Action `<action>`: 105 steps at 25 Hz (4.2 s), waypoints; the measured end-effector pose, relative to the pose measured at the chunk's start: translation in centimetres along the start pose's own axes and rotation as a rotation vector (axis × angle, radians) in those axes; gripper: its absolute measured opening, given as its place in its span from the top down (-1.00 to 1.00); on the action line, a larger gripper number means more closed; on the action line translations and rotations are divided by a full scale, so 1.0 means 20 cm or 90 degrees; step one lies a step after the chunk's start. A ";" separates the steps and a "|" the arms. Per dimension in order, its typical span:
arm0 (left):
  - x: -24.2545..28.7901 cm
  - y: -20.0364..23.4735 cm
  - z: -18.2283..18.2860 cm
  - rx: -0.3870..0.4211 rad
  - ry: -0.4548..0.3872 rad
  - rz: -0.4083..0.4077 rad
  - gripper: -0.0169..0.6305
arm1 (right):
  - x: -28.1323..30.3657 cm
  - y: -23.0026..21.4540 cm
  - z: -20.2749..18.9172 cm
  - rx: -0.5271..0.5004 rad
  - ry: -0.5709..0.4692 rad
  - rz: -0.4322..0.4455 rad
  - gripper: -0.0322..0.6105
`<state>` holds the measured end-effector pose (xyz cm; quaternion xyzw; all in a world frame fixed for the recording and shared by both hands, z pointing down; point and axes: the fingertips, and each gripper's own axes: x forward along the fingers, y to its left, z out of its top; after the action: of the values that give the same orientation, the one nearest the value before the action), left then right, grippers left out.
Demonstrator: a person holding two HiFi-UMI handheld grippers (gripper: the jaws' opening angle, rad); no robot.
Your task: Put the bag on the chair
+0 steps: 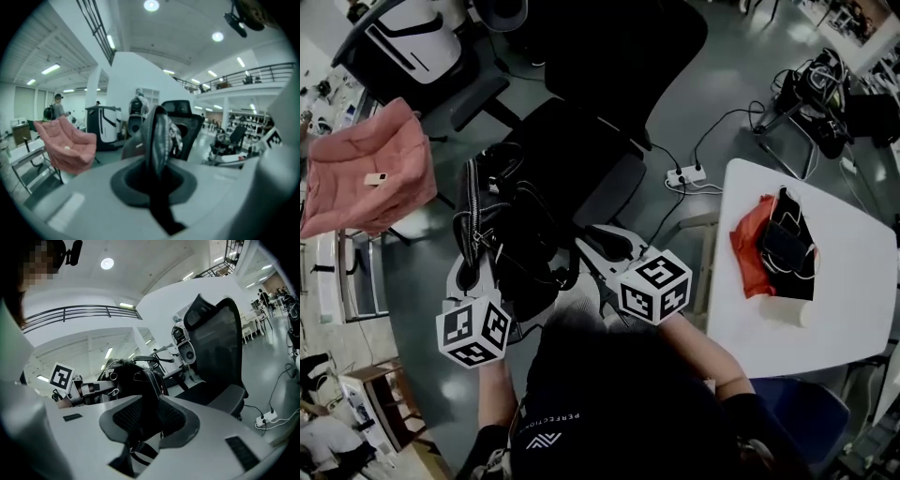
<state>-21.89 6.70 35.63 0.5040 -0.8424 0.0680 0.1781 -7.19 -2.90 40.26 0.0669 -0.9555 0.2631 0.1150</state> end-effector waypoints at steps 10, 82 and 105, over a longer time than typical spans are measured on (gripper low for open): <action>0.52 0.08 0.18 0.028 0.004 -0.037 0.90 | 0.22 -0.32 0.23 0.027 -0.021 -0.079 0.62; 1.99 -0.66 -0.37 0.224 0.165 -0.251 0.62 | 0.23 -1.01 0.07 0.207 -0.012 -0.369 0.64; 1.67 -0.94 -0.77 0.410 0.281 -0.467 0.03 | 0.15 -0.96 0.06 0.200 -0.027 -0.367 0.65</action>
<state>-16.18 -25.49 60.93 0.7680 -0.4901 0.3608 0.1996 -6.77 -20.17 49.35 0.3568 -0.8471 0.3629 0.1532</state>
